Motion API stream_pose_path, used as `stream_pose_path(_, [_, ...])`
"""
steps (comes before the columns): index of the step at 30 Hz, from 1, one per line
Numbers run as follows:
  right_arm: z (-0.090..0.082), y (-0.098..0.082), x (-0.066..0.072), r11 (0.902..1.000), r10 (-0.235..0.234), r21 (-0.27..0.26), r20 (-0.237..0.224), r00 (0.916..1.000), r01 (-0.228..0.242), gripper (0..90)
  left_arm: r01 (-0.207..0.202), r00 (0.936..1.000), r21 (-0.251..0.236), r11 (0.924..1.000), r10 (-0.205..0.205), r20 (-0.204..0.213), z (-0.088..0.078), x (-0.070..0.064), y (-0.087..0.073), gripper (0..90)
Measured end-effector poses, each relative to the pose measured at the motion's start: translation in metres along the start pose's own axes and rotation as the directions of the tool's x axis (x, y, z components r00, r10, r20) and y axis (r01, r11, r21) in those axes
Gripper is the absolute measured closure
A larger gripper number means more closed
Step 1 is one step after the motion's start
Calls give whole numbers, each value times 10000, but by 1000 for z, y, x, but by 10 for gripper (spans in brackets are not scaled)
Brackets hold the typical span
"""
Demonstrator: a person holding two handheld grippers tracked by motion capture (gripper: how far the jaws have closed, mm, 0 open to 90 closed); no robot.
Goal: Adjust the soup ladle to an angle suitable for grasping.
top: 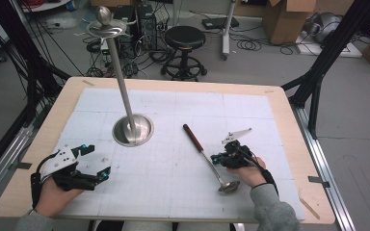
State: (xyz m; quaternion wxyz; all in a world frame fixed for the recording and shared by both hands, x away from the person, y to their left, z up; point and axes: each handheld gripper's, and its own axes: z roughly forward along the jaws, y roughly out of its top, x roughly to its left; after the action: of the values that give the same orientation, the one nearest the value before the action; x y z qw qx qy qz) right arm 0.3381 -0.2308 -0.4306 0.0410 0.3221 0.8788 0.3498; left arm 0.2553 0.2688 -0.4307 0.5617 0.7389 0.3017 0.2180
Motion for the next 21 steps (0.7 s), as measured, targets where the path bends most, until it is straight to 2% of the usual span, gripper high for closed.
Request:
stream_pose_path(8, [10,4,-2,10000,9,-33,48,10000,-9,900,14,10000,31,10000,-14,-7,0,0,-1,17])
stream_pose_path(14, [16,10,0,9998,-186,-33,174,9997,187,900,24,10000,66,10000,-24,-31,-1,0,-1,17])
stream_pose_path(19, [20,16,3,9986,-537,20,465,9975,537,900,61,10000,83,9999,-60,-69,-1,0,-2,17])
stream_pose_path(21, [21,18,3,9987,-500,99,473,9976,496,900,55,10000,94,9999,-55,-66,-1,0,-2,17])
